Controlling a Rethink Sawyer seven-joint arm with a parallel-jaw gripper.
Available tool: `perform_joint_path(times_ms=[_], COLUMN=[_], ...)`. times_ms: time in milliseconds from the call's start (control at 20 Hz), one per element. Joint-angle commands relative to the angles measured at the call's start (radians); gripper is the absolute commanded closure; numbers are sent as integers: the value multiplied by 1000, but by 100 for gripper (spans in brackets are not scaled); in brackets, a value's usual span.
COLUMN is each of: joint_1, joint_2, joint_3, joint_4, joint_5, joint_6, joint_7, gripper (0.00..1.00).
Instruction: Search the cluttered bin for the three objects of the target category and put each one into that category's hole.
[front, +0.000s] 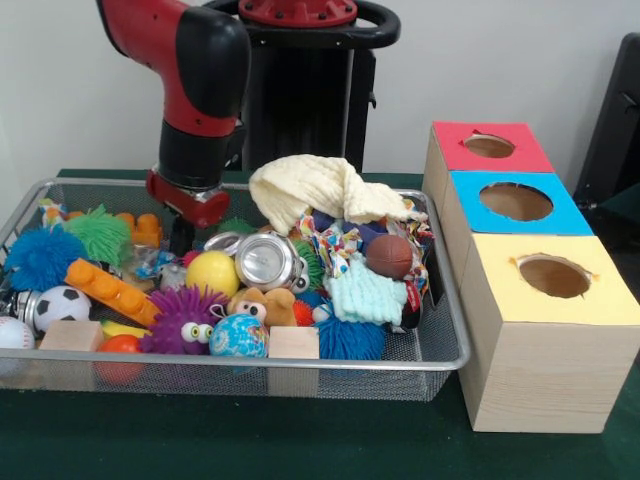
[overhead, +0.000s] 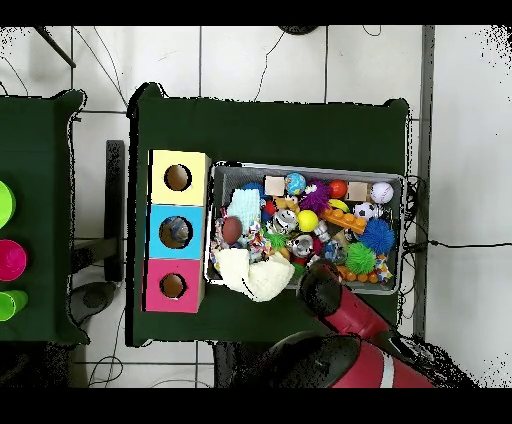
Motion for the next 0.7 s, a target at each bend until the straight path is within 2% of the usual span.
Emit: perform_joint_path(times_ms=[50,450,700], joint_1=[3,41,17], joint_2=[216,218,228], joint_3=[23,15,45], joint_4=[-148,-108,-109], joint_5=[8,26,11], joint_6=[-328,-504,-530], joint_7=[274,311,308], gripper=[100,100,100])
